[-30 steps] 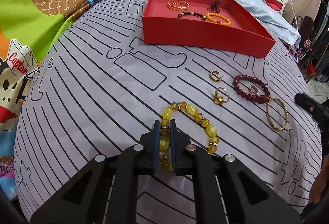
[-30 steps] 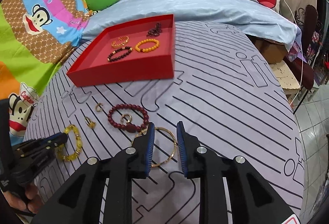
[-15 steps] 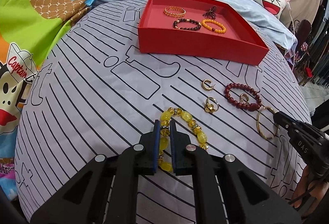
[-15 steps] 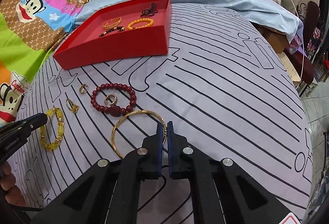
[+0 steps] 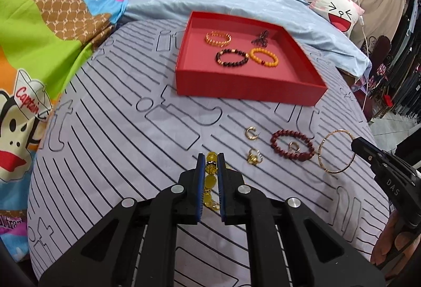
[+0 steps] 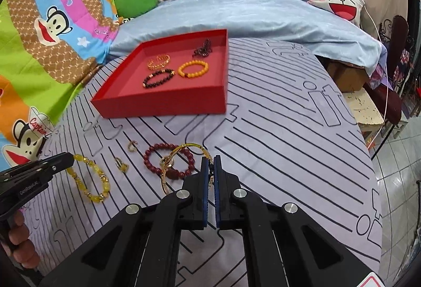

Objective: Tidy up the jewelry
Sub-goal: 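Lift both bracelets and carry them over the red tray, then lower both bracelets into the tray and open both grippers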

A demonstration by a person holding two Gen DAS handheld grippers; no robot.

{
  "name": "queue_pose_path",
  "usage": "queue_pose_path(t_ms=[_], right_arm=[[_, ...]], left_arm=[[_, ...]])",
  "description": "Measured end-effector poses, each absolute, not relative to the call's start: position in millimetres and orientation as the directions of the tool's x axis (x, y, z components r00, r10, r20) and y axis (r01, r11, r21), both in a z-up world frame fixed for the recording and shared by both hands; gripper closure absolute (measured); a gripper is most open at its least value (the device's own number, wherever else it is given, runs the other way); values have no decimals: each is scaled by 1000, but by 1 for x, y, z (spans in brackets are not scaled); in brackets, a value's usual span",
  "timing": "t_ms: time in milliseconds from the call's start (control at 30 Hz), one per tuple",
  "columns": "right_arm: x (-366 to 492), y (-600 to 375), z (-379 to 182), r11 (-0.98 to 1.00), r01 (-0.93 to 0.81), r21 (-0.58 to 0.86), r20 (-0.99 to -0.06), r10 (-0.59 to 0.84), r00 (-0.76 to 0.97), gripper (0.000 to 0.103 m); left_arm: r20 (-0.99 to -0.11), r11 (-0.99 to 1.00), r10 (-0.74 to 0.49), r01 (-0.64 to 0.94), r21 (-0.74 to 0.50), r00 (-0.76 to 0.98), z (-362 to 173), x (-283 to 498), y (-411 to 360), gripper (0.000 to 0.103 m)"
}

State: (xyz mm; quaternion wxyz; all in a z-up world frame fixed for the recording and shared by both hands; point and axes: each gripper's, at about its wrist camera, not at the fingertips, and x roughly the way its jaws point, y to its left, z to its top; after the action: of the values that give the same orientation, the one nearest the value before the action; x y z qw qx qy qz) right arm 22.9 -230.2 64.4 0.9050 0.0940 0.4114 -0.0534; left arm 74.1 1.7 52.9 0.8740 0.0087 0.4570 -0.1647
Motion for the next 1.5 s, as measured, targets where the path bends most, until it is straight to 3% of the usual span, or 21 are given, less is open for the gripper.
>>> queue_pose_path(t_ms=[300,633,800,1000,1367,1433,1467,1500], right_arm=[[48,-229,99,984,140,115,-705,-19,709,99],[111,-239,124,986,142,91,-667,-45,744,99],[149,-242,109,984,146,105,-689,-34,724,99],[176,-233,68,985,134,108,-750,-8,662,99],[191,-222,39,990,112,88,-778,-2,628,99],[190,-221,39,990,116,80,-771,-13,637,90],[187,-221,40,990,122,73,-763,-24,646,84],[185,-222,42,989,128,70,-756,-31,654,68]], left_arm=[[-743,916,-339,381,-122,577,108,87,-23,94],[-648,865,-471,457,-208,598,170,150,-63,94],[-672,861,-489,432,-270,556,147,193,-73,94],[-790,897,-419,337,-286,448,62,232,-65,94],[-829,951,-265,275,-140,492,25,235,-54,94],[-826,957,-240,268,-112,511,24,235,-53,93],[-822,959,-234,264,-107,519,25,236,-53,87],[-818,962,-224,254,-99,530,27,235,-52,82]])
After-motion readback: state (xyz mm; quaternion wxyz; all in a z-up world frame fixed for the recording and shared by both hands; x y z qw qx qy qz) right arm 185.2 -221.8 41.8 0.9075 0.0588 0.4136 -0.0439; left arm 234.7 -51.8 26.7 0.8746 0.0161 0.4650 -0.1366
